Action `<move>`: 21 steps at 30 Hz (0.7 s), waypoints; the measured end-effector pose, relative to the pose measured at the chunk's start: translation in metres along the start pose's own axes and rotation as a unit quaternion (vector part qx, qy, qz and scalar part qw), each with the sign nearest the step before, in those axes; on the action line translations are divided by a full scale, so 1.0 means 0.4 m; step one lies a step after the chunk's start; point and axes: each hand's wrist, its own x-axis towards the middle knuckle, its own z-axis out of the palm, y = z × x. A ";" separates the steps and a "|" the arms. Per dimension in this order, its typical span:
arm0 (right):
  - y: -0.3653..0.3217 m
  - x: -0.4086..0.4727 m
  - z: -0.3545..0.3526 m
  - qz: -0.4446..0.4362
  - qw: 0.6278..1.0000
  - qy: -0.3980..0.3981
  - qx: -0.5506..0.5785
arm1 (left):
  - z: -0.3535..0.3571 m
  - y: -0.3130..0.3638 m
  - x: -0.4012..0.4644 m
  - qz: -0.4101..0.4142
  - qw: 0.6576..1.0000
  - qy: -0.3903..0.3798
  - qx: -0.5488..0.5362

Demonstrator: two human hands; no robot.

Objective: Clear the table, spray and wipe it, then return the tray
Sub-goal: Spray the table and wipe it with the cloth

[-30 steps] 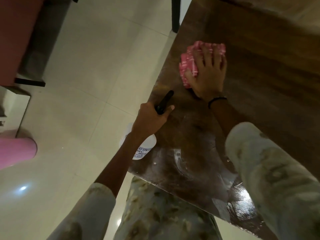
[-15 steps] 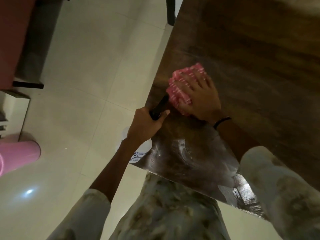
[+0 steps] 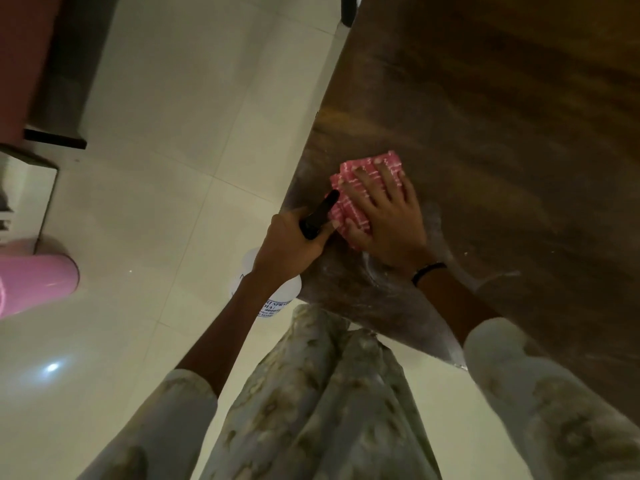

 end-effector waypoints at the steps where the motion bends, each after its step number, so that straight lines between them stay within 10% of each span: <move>1: 0.029 -0.019 0.002 -0.018 1.000 -0.004 -0.007 | 0.007 -0.006 -0.013 -0.001 1.000 -0.004 0.002; 13: 0.183 -0.438 0.058 0.392 0.916 0.084 0.029 | 0.137 -0.064 -0.196 0.004 0.998 -0.055 0.003; 21: 0.004 -0.349 0.087 0.294 0.954 0.047 0.036 | 0.182 -0.121 -0.275 0.047 0.998 -0.040 -0.013</move>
